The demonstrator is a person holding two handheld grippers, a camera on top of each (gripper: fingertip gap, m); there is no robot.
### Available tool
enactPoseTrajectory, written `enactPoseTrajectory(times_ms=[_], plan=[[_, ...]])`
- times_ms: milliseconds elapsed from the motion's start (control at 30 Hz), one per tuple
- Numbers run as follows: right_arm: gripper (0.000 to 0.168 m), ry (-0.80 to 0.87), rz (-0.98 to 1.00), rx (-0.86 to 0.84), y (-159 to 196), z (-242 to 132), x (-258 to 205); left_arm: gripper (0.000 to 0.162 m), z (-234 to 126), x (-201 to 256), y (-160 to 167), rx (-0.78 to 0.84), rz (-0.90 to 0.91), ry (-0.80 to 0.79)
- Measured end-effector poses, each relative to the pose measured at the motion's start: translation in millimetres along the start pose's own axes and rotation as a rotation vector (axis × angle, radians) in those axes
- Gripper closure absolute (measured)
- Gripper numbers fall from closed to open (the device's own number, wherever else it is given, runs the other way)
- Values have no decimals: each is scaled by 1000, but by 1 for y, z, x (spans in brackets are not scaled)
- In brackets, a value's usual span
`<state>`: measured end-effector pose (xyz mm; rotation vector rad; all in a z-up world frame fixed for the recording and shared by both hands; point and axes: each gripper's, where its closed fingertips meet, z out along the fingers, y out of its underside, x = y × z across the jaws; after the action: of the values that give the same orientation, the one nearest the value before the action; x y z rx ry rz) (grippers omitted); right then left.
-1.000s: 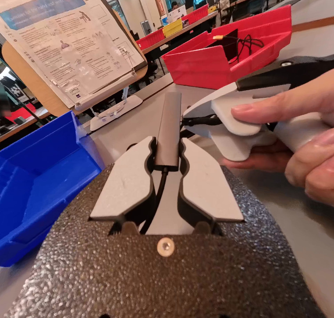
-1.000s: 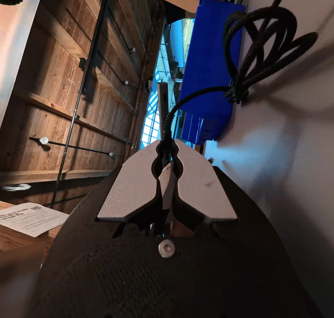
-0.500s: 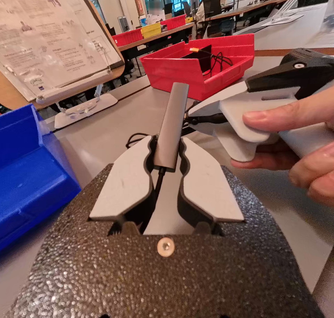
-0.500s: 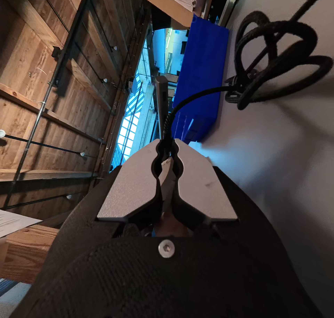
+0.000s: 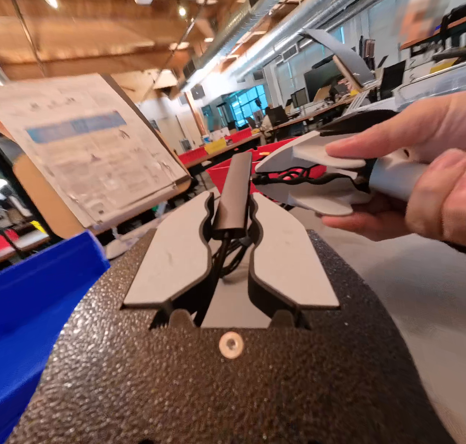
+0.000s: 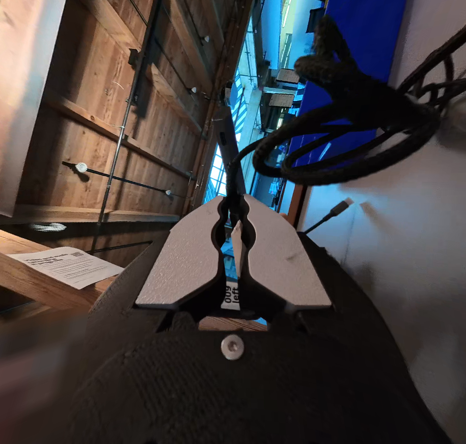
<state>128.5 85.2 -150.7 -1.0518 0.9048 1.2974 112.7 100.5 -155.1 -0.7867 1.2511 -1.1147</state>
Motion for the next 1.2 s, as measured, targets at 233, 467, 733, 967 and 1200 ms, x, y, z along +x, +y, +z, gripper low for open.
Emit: enactPoseTrajectory(times_ms=[233,467,733,967,1200], plan=[[159,-44,31,-50,7,-2,0,117,3,3,10,-54,-57,61],[160,-62,34,-66,7,4,4,136,2,4,-2,7,-220,116],[160,-46,54,-17,-2,9,19,138,5,-3,13,-128,-137,-27],[160,-21,14,58,-16,9,21,137,7,-1,11,-159,-40,-150],[159,0,18,30,-11,12,24,138,6,-5,14,-176,-44,-179]])
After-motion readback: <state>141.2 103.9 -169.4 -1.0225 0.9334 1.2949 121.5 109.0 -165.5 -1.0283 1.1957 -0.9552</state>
